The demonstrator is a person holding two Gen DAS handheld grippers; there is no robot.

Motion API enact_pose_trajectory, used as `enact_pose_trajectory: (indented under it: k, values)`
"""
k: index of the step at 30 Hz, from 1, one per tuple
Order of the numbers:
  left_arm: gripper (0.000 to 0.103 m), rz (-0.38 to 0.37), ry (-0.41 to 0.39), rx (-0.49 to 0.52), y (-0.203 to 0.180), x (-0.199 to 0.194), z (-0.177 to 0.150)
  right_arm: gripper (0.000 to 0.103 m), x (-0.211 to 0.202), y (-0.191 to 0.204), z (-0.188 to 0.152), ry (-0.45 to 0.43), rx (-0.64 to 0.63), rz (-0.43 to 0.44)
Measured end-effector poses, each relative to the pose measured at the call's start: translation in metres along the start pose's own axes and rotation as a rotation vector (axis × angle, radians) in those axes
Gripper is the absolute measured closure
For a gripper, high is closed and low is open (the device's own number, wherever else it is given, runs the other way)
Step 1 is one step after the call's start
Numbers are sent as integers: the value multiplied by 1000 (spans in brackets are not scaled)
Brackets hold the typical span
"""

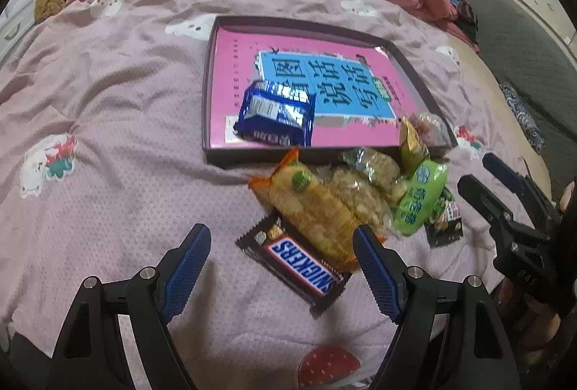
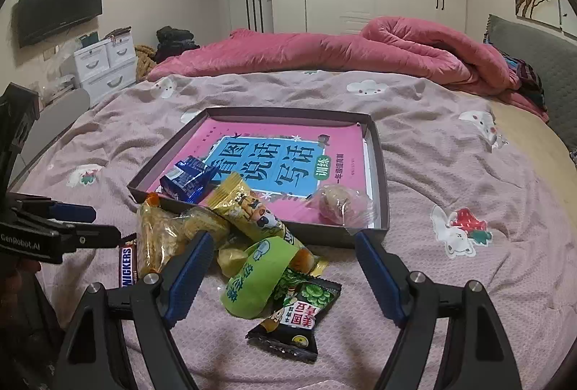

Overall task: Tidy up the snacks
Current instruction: 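Move the left tool back over the Snickers bar beside the pile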

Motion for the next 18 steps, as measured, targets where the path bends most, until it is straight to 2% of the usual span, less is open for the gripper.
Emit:
enact_pose_trajectory:
  k: [12,18]
  values:
    - [21,5,75,13,-4,17,-26,23,0,3,-1,6,-7,3]
    - [21,51,97,27,-6,33,-35,23,1,3,-2,9,-6,3]
Point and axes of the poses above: each gripper's, at about its wrist camera, not at the fingertips, and x roughly the way its jaws point, y to its left, z to its top, the point moved 8 cm from there along x, roughly the way its jaws point, and after that the axes turned 14 degrees about -x, right-handed, at the moved point
